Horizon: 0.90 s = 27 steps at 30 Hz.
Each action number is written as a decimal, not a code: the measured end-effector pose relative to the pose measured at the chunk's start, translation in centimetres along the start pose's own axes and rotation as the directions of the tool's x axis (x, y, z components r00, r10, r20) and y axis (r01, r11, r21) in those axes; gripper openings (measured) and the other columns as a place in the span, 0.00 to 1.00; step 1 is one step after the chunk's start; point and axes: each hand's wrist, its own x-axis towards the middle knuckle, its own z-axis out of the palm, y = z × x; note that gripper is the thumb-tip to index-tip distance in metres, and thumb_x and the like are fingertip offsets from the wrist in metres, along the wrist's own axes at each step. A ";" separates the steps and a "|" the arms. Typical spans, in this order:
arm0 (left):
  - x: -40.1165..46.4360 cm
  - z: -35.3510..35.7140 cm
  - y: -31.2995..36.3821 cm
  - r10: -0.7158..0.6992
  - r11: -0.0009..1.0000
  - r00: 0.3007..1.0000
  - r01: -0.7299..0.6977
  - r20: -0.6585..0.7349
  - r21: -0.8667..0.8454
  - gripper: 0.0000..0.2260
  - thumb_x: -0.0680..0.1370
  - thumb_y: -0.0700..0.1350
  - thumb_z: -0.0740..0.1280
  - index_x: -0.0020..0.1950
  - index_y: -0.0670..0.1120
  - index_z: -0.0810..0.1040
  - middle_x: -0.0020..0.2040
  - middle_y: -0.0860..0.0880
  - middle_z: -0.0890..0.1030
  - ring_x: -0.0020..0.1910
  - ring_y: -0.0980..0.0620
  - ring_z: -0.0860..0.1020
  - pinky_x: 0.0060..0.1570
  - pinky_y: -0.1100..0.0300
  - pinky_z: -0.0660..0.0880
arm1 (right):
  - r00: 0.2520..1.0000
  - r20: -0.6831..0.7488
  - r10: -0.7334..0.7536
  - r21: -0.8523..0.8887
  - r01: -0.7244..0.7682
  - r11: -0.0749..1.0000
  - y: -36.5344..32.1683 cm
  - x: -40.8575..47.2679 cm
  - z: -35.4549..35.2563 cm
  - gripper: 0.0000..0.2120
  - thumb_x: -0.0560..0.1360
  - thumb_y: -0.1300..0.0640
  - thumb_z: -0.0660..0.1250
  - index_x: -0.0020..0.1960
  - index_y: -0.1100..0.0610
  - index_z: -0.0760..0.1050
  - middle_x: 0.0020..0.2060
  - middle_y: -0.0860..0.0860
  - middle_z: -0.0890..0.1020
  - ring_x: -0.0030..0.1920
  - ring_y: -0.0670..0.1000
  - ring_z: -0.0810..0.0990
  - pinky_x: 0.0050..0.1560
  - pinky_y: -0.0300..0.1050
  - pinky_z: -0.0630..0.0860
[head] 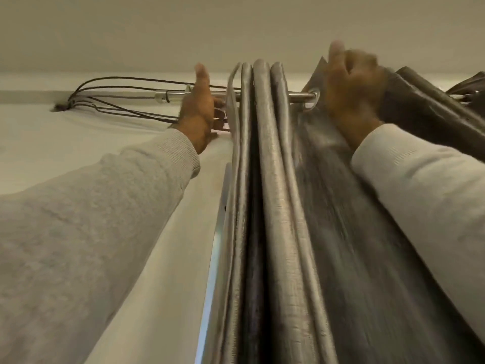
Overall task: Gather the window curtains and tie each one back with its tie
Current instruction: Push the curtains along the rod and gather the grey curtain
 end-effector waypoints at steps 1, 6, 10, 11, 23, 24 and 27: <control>0.7 -0.7 -0.1 0.006 0.999 1.000 -0.008 -0.027 -0.049 0.49 0.71 0.85 0.52 0.60 0.45 0.86 0.49 0.49 0.89 0.46 0.48 0.85 0.55 0.49 0.79 | 0.989 -0.129 -0.070 -0.226 0.039 0.973 0.7 0.7 -1.0 0.27 0.82 0.36 0.53 0.51 0.55 0.82 0.49 0.56 0.85 0.52 0.57 0.84 0.51 0.51 0.77; 0.2 -0.4 0.3 0.041 0.988 0.972 -0.005 0.233 -0.153 0.40 0.83 0.73 0.53 0.76 0.40 0.75 0.46 0.40 0.89 0.46 0.41 0.89 0.42 0.51 0.86 | 0.846 0.355 0.397 0.043 -0.439 0.897 3.2 1.6 -0.2 0.40 0.79 0.24 0.53 0.69 0.56 0.79 0.58 0.54 0.86 0.60 0.58 0.85 0.65 0.52 0.81; -0.3 1.5 -0.3 -0.014 0.982 0.896 0.095 0.443 -0.161 0.48 0.77 0.80 0.54 0.74 0.41 0.80 0.69 0.36 0.82 0.67 0.35 0.82 0.68 0.39 0.80 | 0.618 0.759 0.203 0.234 -0.551 0.801 2.1 -1.3 1.0 0.49 0.79 0.23 0.41 0.58 0.58 0.87 0.49 0.54 0.89 0.52 0.54 0.88 0.58 0.50 0.82; -0.3 1.5 -0.5 -0.017 0.994 0.938 0.053 0.346 -0.094 0.47 0.77 0.81 0.51 0.71 0.44 0.83 0.63 0.39 0.86 0.62 0.38 0.85 0.65 0.42 0.80 | 0.680 0.709 0.185 0.279 -0.512 0.813 2.6 -1.4 1.3 0.50 0.79 0.22 0.40 0.60 0.58 0.86 0.51 0.53 0.89 0.54 0.54 0.87 0.61 0.53 0.80; 3.2 2.5 -1.8 0.009 0.995 0.967 0.017 0.253 -0.098 0.45 0.77 0.81 0.51 0.61 0.45 0.87 0.58 0.41 0.88 0.59 0.40 0.86 0.63 0.43 0.81 | 0.790 0.573 0.217 0.340 -0.470 0.815 2.4 -1.6 5.8 0.46 0.80 0.24 0.44 0.50 0.59 0.86 0.43 0.53 0.89 0.44 0.55 0.87 0.55 0.52 0.81; 3.6 2.0 -1.9 -0.008 0.995 0.988 0.024 0.153 -0.100 0.44 0.78 0.80 0.50 0.61 0.46 0.86 0.57 0.44 0.88 0.55 0.43 0.87 0.62 0.45 0.80 | 0.853 0.426 0.303 0.386 -0.474 0.791 2.8 -0.8 5.8 0.43 0.80 0.24 0.46 0.48 0.57 0.85 0.41 0.52 0.88 0.43 0.54 0.86 0.57 0.53 0.81; 3.8 1.1 -1.4 0.016 0.990 0.998 -0.006 0.066 -0.142 0.40 0.80 0.77 0.51 0.63 0.45 0.83 0.55 0.46 0.88 0.40 0.50 0.87 0.53 0.49 0.81 | 0.873 0.316 0.371 0.449 -0.482 0.752 3.4 0.9 6.2 0.40 0.75 0.21 0.51 0.55 0.53 0.83 0.52 0.52 0.86 0.53 0.53 0.84 0.66 0.58 0.78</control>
